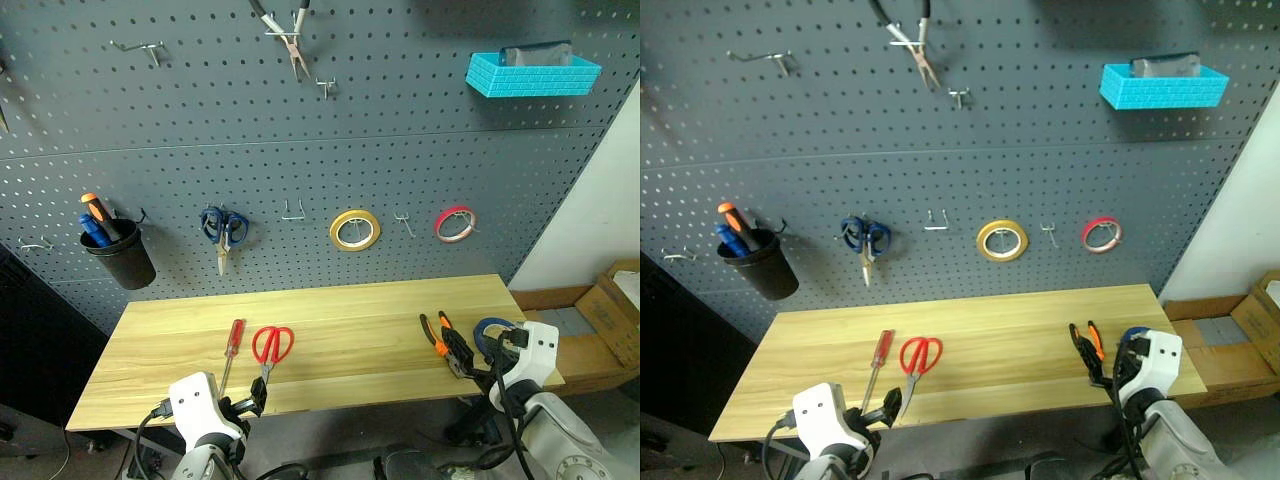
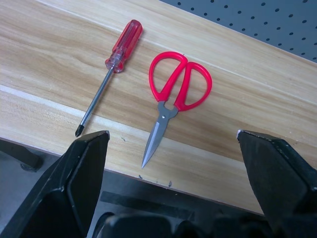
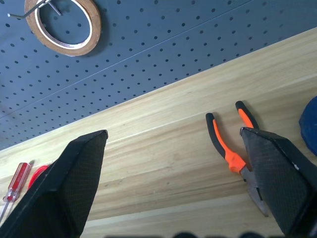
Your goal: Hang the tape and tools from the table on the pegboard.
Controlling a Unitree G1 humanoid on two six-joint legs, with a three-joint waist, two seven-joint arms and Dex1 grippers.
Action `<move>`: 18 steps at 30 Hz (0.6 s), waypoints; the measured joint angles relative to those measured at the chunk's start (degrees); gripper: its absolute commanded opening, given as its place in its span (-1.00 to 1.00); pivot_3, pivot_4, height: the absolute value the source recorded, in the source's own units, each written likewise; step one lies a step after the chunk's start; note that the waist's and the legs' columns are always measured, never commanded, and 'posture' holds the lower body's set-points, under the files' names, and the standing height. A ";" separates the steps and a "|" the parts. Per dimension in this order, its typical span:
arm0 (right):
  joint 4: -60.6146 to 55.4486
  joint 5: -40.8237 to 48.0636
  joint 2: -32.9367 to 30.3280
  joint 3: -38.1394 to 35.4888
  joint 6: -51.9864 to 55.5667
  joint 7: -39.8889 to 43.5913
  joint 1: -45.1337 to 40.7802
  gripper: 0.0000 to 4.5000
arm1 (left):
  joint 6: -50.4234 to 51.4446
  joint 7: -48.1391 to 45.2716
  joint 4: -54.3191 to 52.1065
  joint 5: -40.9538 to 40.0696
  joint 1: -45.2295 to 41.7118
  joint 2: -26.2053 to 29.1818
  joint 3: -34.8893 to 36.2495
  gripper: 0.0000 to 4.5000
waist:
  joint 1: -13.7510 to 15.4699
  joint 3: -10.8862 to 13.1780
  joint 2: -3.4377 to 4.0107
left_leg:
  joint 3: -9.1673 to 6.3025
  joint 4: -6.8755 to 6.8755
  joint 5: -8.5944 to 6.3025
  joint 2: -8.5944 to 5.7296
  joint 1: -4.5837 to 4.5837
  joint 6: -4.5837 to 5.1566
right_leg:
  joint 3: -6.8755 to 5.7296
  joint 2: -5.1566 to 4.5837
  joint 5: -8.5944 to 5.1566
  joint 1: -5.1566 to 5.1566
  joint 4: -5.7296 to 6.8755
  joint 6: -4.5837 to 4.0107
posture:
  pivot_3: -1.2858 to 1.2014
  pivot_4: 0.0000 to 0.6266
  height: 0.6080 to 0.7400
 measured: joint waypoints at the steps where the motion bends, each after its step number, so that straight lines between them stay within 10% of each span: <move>1: 0.00 0.07 -0.10 0.00 0.08 -0.31 -0.10 1.00 | 0.05 0.00 -0.16 0.00 0.07 0.06 0.05 0.97 | 0.00 0.01 -0.01 | 0.00 0.00 0.00 0.00 0.00 0.00 | 0.00 0.00 0.00 0.00 0.00 0.00 | -0.09 -0.92 1.00; 18: -0.01 1.16 -0.38 0.09 -0.30 -0.38 -0.02 1.00 | 0.05 -0.10 -1.57 -0.05 0.10 0.04 0.99 0.97 | 0.01 0.08 -0.05 | 0.00 0.00 -0.02 0.00 0.00 0.02 | 0.00 0.00 -0.01 -0.01 -0.02 0.00 | -0.09 -0.92 1.00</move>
